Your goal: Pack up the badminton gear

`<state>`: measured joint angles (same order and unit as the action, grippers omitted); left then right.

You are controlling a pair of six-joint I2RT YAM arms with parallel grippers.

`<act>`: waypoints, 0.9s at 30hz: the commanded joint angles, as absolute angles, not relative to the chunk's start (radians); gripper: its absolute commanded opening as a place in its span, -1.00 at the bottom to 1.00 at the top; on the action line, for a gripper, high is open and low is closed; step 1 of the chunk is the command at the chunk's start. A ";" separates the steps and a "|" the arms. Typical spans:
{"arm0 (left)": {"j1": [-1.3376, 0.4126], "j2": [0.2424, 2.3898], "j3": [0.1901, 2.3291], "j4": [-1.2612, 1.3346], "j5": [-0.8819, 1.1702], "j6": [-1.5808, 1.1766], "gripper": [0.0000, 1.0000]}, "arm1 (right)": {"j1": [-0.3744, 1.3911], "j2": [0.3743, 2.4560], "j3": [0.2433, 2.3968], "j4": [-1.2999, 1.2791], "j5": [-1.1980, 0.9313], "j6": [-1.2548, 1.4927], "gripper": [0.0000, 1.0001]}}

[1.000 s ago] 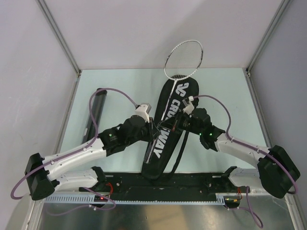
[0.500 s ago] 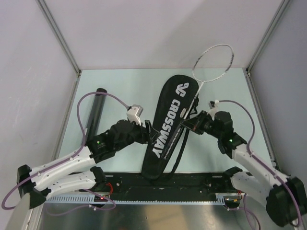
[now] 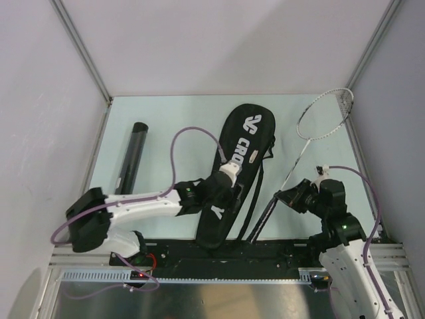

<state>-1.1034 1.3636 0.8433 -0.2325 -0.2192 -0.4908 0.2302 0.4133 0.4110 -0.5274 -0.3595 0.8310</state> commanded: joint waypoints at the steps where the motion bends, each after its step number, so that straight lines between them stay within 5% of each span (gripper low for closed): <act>1: -1.150 1.490 0.925 -0.157 -0.266 -0.421 0.49 | 0.204 0.360 0.420 -0.646 -0.354 0.766 -1.00; 11: -1.160 1.667 1.003 -0.152 -0.327 -0.401 0.33 | 0.198 0.277 0.391 -0.702 -0.379 0.772 -1.00; 15: -1.158 1.703 1.021 -0.154 -0.365 -0.395 -0.03 | 0.198 0.262 0.387 -0.707 -0.399 0.771 -1.00; 20: -1.114 1.726 1.049 -0.173 -0.334 -0.422 -0.87 | 0.199 0.240 0.379 -0.686 -0.472 0.783 -1.00; 27: -0.996 1.648 1.071 -0.175 -0.224 -0.504 -1.00 | 0.202 0.140 0.379 -0.746 -0.582 0.832 -1.00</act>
